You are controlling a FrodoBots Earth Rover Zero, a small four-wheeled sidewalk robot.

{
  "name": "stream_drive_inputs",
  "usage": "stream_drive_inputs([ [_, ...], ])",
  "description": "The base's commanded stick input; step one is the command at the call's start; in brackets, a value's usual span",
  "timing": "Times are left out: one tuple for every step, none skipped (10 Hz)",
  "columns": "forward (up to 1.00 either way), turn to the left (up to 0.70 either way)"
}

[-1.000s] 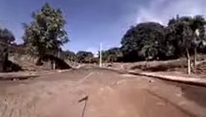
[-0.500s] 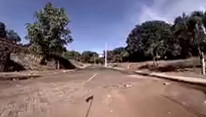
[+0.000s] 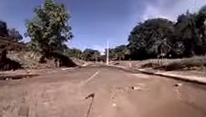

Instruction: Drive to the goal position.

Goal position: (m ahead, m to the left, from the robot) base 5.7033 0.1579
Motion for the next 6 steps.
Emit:
stream_drive_inputs([
  [1.0,0.0],
  [1.0,0.0],
  [1.0,0.0],
  [1.0,0.0],
  [1.0,0.0],
  [1.0,0.0],
])
